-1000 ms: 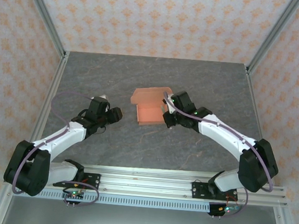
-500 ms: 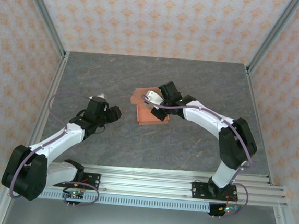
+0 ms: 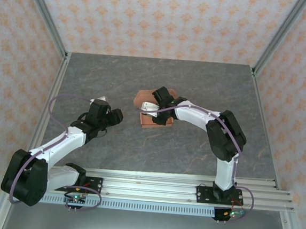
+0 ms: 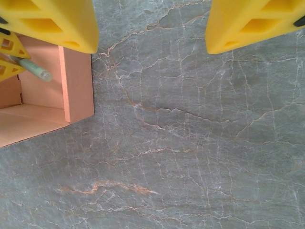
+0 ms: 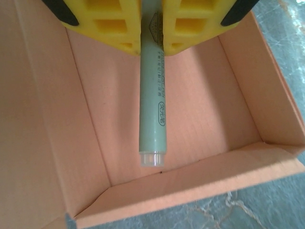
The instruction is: Fold the paper box
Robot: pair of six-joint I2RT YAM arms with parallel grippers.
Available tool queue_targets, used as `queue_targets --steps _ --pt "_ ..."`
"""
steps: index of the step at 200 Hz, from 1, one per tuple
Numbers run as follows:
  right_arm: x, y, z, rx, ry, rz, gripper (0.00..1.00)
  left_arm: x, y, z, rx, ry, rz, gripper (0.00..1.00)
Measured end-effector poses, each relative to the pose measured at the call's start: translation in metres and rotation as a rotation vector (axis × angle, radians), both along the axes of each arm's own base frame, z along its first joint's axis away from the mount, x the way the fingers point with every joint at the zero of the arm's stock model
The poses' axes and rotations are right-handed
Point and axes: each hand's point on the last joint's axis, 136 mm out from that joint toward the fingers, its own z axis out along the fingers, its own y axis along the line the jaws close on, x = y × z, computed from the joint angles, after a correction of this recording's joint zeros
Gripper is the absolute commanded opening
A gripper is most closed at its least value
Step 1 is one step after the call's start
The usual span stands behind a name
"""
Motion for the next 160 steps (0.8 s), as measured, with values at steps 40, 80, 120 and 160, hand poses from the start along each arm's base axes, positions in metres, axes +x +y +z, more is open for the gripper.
queue_targets --steps 40,80,120,160 --pt "0.008 0.0 -0.009 -0.031 -0.01 0.002 0.21 0.0 0.0 0.0 0.0 0.001 0.0 0.62" --pt "0.013 -0.003 -0.008 -0.052 -0.03 -0.02 0.26 0.0 0.0 -0.001 0.001 0.002 -0.001 0.62" --pt "0.014 -0.005 0.003 -0.015 -0.033 -0.094 0.3 -0.001 0.0 -0.003 0.001 0.006 -0.001 0.63" --pt "0.005 -0.004 0.068 0.201 -0.059 -0.25 0.42 0.0 -0.002 -0.004 -0.012 -0.008 -0.009 0.7"
